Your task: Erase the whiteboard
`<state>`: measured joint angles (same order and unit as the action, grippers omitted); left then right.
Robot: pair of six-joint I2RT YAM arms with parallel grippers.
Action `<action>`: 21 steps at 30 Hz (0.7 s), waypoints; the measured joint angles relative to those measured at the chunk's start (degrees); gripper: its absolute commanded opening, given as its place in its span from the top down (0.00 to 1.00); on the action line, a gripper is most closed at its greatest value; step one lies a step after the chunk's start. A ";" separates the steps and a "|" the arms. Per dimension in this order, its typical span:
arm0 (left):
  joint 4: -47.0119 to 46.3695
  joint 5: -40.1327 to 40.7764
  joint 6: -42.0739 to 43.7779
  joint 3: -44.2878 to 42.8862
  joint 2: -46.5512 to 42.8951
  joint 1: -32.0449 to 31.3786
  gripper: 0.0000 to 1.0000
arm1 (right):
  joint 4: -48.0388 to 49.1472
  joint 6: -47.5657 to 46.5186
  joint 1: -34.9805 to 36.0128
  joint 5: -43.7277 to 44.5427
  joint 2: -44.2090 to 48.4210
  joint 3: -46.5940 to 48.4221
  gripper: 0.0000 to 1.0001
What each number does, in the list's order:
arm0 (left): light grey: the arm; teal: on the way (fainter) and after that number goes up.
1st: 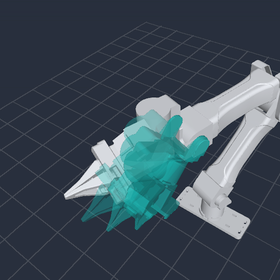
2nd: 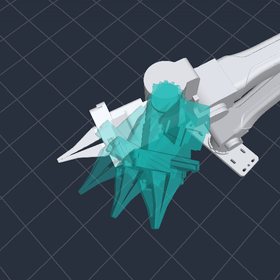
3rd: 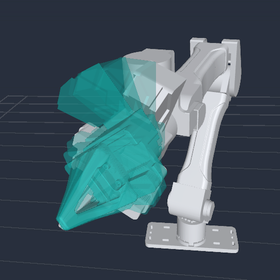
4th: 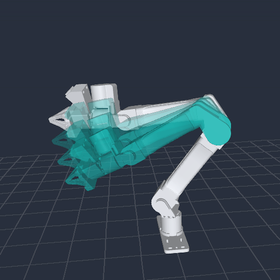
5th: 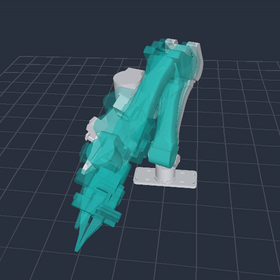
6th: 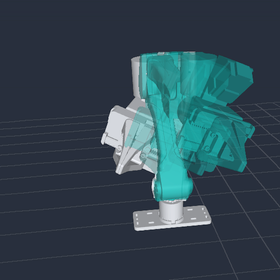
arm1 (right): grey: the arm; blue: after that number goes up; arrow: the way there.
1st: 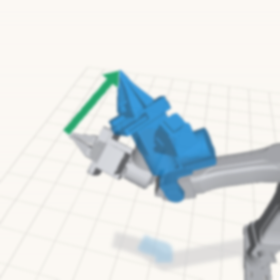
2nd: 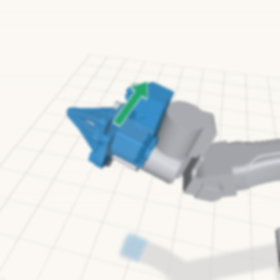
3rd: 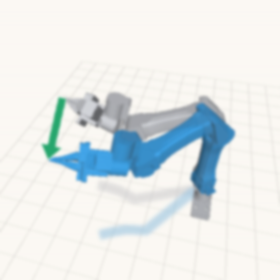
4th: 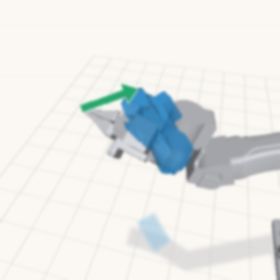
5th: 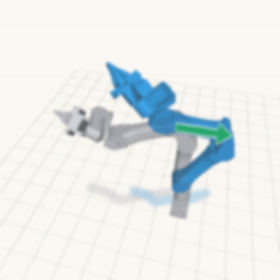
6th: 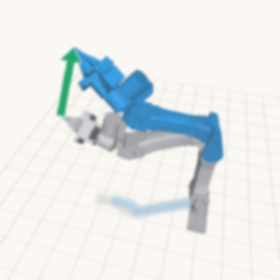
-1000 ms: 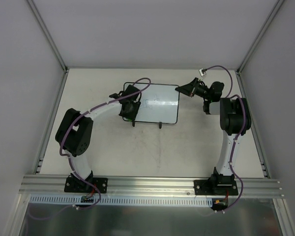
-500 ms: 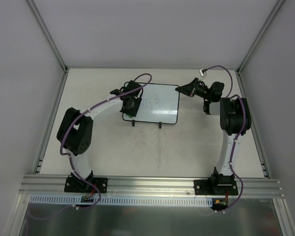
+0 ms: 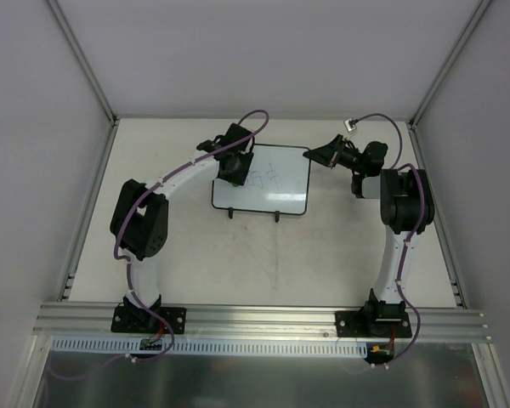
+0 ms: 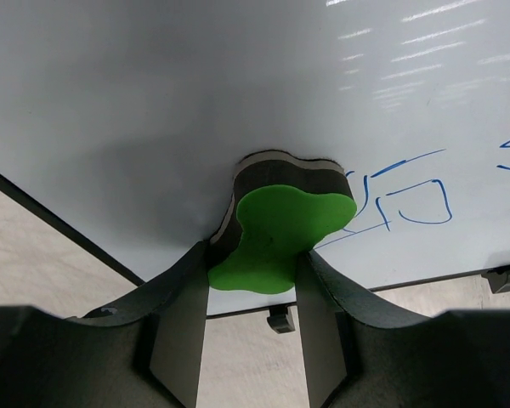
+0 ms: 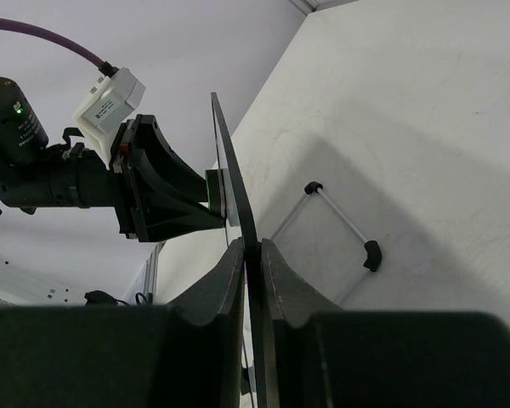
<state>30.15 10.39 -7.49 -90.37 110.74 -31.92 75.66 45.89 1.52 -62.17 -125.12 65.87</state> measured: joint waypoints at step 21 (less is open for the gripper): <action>0.04 -1.31 -3.82 9.33 -2.14 -4.15 1.00 | 0.00 0.04 0.00 -0.02 0.00 0.00 1.00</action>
<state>30.20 9.08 -11.31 -81.03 108.60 -36.07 75.66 45.93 1.52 -62.19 -125.12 65.87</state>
